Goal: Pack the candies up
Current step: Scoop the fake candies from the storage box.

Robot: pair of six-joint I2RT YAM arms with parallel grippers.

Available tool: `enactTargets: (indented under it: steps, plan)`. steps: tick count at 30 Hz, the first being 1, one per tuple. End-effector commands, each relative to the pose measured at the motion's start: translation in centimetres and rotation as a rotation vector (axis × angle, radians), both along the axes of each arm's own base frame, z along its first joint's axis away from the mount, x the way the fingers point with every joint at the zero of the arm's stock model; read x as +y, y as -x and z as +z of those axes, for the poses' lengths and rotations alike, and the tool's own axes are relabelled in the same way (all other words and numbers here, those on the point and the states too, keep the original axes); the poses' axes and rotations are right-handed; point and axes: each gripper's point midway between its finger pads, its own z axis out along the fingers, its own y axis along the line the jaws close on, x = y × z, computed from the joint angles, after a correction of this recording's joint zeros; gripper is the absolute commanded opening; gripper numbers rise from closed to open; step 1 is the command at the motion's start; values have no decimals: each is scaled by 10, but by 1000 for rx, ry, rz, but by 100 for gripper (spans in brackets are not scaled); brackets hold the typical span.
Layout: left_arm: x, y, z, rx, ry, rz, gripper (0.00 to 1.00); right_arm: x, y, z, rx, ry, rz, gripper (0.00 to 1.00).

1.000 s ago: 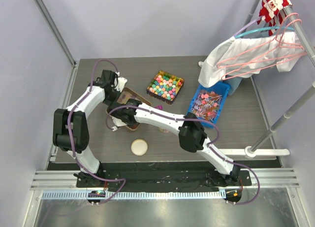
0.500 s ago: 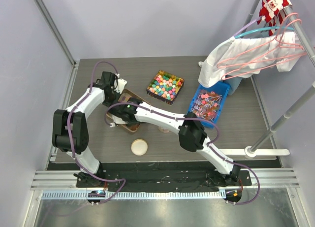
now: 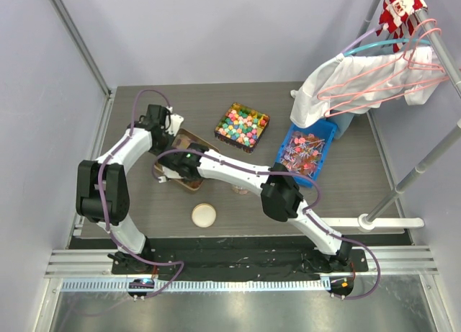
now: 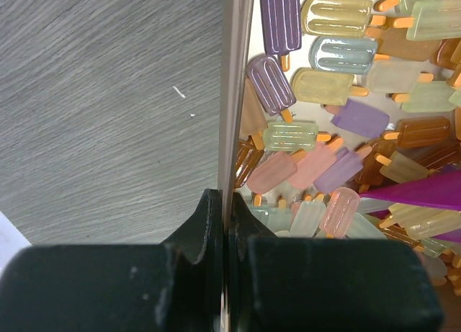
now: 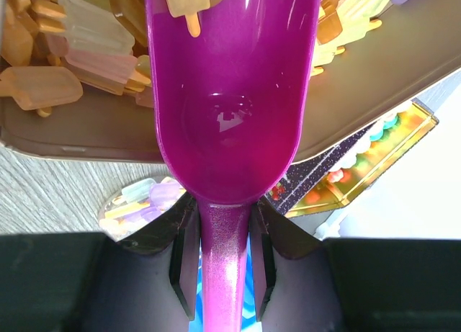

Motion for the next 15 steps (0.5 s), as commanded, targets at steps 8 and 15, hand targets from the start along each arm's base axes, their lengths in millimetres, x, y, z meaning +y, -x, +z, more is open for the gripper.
enactTargets:
  steps: [8,15]
  plan:
    - [-37,-25,45,-172,184,-13,0,61,-6,32,-173,-332,27,1]
    - [-37,-26,43,-169,185,-12,0,75,24,33,31,-402,59,1]
